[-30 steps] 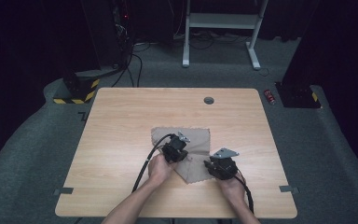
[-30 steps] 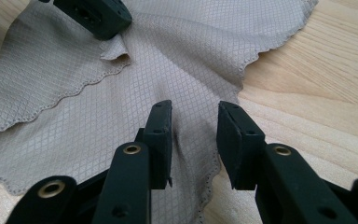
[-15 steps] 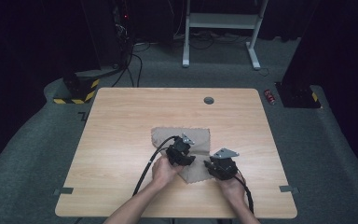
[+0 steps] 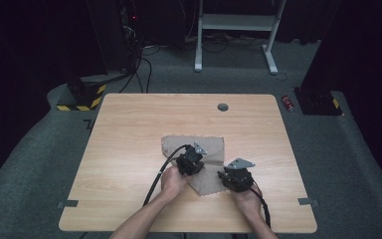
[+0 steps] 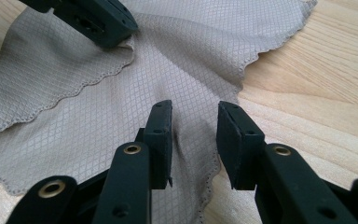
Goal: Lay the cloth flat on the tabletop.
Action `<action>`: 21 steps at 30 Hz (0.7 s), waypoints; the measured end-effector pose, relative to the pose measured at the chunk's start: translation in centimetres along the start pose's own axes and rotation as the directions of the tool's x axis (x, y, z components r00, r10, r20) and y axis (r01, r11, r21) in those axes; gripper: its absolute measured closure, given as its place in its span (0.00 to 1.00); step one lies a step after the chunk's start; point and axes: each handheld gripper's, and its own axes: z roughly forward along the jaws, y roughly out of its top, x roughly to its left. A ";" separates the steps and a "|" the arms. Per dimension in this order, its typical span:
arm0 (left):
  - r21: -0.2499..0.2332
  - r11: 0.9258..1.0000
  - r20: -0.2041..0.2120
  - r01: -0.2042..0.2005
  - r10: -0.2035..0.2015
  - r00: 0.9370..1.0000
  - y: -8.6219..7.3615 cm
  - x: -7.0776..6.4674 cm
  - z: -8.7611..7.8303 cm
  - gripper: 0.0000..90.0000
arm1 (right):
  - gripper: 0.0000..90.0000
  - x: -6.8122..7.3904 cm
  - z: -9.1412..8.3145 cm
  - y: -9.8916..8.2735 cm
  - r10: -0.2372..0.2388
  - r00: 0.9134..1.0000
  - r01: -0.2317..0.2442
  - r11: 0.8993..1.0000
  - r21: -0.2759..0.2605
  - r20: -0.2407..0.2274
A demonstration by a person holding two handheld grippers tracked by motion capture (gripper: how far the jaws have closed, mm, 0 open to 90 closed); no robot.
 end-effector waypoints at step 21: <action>0.013 1.000 -0.004 -0.017 0.017 1.000 -12.0 0.9 -11.0 0.99 | 0.75 0.1 -0.3 0.5 -0.023 1.000 0.023 0.999 0.046 -0.008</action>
